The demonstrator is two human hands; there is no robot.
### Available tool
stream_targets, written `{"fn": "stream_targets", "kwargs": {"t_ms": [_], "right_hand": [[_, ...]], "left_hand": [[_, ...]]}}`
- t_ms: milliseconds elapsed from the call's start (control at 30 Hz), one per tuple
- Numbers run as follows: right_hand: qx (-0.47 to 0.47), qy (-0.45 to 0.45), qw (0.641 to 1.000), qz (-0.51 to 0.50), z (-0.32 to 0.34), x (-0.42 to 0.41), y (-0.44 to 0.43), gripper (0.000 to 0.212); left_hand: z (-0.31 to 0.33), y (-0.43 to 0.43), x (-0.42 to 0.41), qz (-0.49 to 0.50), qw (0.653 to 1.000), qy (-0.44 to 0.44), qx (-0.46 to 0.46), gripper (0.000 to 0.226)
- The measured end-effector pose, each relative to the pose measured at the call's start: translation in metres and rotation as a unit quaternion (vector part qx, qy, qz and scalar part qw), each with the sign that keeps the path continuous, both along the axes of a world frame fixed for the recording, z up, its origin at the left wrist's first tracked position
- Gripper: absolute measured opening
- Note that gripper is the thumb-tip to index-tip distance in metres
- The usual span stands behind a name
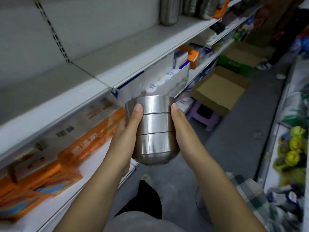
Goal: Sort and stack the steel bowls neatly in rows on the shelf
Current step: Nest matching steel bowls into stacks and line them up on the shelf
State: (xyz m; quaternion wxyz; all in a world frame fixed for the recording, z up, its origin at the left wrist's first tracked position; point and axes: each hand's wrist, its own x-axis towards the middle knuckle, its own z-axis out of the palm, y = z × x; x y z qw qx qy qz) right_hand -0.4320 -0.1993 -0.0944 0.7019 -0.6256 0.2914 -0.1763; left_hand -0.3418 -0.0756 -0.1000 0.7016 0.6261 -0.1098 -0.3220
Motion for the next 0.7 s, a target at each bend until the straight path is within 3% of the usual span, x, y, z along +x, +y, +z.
{"fn": "stream_targets", "kwargs": {"t_ms": [100,200,367,600,700], "right_hand": [[-0.003,0.007,1.0,-0.004,0.003,0.01,-0.044,0.049],[-0.01,0.01,1.0,-0.016,0.006,0.03,-0.09,0.06],[-0.001,0.001,0.999,-0.043,0.02,0.081,-0.176,0.062],[0.016,-0.02,0.996,-0.086,0.032,0.158,-0.277,0.065],[0.025,-0.017,0.996,-0.088,0.03,0.187,-0.309,0.077]], "left_hand": [[0.002,-0.046,0.018,-0.028,1.0,0.013,0.003,0.072],[0.004,-0.097,0.044,-0.05,0.999,0.008,0.006,0.066],[0.015,-0.186,0.106,-0.089,0.996,0.003,0.03,0.083],[0.041,-0.276,0.192,-0.192,0.981,-0.021,0.004,0.058],[0.042,-0.297,0.225,-0.195,0.98,-0.041,0.006,0.068]]}}
